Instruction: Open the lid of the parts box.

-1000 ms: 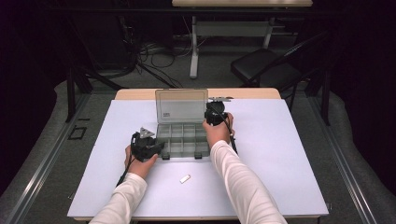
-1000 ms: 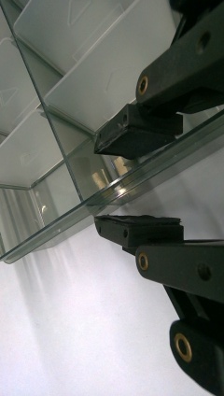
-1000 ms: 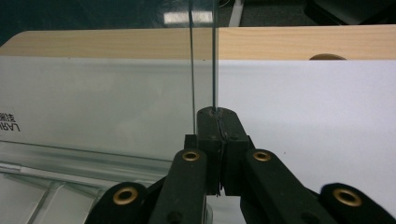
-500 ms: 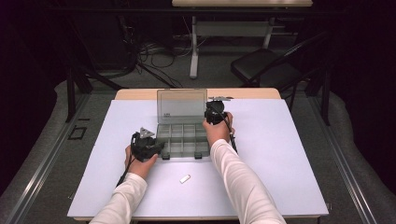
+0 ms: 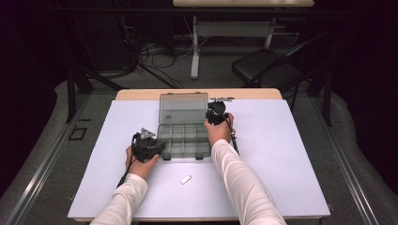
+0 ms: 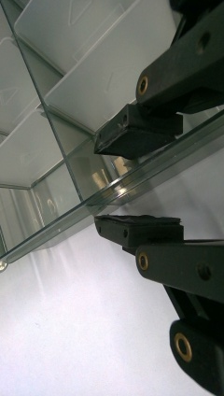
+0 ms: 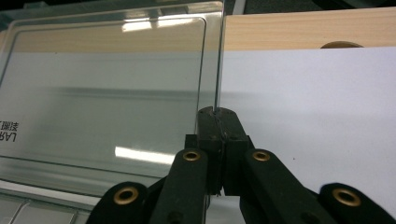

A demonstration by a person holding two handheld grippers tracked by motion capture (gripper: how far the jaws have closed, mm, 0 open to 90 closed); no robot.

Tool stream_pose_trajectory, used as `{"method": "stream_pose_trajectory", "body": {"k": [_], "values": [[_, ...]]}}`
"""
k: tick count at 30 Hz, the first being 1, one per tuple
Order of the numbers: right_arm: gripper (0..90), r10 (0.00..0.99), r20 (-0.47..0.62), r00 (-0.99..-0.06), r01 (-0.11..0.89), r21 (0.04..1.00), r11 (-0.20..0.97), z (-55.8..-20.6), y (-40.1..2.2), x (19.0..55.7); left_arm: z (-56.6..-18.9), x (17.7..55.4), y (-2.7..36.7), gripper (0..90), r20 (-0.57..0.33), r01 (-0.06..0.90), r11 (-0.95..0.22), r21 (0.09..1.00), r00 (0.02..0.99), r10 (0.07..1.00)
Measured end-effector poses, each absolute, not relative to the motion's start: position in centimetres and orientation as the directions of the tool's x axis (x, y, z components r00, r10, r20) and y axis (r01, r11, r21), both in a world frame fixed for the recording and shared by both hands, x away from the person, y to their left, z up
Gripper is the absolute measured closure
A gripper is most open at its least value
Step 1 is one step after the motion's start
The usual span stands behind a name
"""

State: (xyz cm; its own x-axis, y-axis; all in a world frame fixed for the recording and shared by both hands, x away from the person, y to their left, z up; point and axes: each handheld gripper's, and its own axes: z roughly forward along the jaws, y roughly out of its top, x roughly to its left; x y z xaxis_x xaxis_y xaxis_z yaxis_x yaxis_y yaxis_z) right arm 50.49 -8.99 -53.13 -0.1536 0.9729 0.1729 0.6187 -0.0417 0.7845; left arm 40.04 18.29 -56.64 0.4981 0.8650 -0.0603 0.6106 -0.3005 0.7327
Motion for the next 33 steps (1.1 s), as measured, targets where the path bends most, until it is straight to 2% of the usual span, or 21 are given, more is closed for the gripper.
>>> {"method": "stream_pose_trajectory", "body": {"k": [17, 19, 21, 22, 26, 33], "values": [[88.8, 0.973, 0.157, -0.171, 0.648, 0.762, -0.009, -54.5, -9.1, 50.9, -56.7, 40.0, 18.3, 59.0, -0.062, 0.611, -0.299, 0.733, 0.498, 0.865], [86.5, 0.970, 0.168, -0.176, 0.655, 0.756, -0.012, -54.6, -9.2, 51.0, -56.7, 40.0, 18.3, 59.0, -0.062, 0.611, -0.299, 0.733, 0.498, 0.865], [79.5, 0.966, 0.171, -0.192, 0.662, 0.750, -0.002, -54.7, -9.0, 50.9, -56.7, 40.0, 18.3, 59.0, -0.061, 0.610, -0.299, 0.734, 0.497, 0.866], [79.5, 0.966, 0.171, -0.192, 0.662, 0.750, -0.002, -54.7, -9.0, 50.9, -56.7, 40.0, 18.3, 59.0, -0.061, 0.610, -0.299, 0.734, 0.497, 0.866], [70.4, 0.963, 0.125, -0.240, 0.624, 0.780, 0.054, -54.5, -8.9, 50.2, -56.7, 40.0, 18.3, 59.0, -0.061, 0.610, -0.298, 0.734, 0.497, 0.866], [59.3, 0.940, 0.124, -0.319, 0.564, 0.822, 0.083, -53.6, -9.1, 48.7, -56.7, 40.0, 18.3, 59.0, -0.061, 0.610, -0.298, 0.734, 0.496, 0.866]]}}
